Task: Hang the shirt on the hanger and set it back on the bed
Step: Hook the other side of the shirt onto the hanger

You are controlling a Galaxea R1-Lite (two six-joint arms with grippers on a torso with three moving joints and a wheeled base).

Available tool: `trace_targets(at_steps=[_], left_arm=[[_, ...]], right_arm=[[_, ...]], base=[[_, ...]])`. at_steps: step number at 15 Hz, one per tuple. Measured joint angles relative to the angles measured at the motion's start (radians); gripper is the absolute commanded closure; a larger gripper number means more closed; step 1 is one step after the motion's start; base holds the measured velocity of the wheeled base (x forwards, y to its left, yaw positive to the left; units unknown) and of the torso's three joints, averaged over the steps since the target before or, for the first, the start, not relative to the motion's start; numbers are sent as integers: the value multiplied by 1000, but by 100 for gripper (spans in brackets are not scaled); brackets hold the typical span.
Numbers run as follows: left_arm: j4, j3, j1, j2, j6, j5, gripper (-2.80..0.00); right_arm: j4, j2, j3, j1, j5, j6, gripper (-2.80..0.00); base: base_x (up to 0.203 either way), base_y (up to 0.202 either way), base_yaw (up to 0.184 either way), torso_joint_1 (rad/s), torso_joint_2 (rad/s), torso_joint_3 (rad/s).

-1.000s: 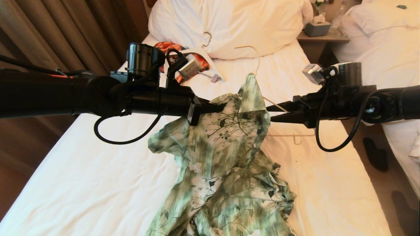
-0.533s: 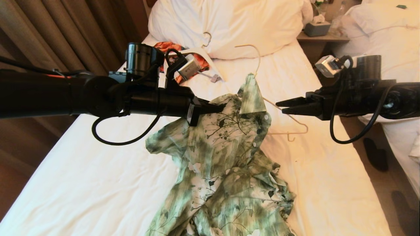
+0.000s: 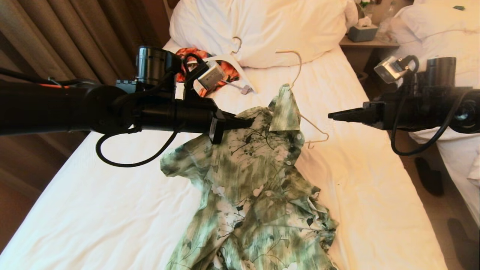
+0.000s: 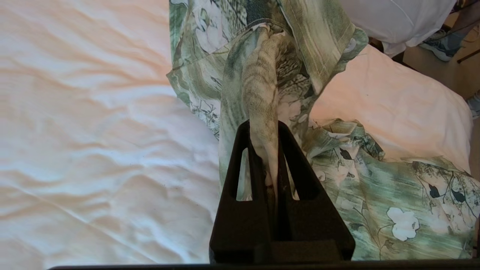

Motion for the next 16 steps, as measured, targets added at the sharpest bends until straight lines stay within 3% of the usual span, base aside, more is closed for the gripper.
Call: trace_targets(at_steps=[4, 6, 12, 16], left_arm=[[1, 4, 3, -16, 0, -1, 0], [2, 12, 3, -24, -1, -1, 0], [27, 28, 9, -58, -30, -3, 0], [64, 31, 20, -93, -35, -4, 0]], right_arm=[[-1, -4, -13, -15, -3, 86, 0], [-1, -1, -41, -26, -14, 179, 0], [-94, 61, -164, 6, -258, 528, 0], [-130, 135, -240, 73, -408, 629, 0]], base=[[0, 0, 0, 0, 0, 0], [0, 0, 0, 0, 0, 0], [0, 0, 0, 0, 0, 0], [0, 0, 0, 0, 0, 0]])
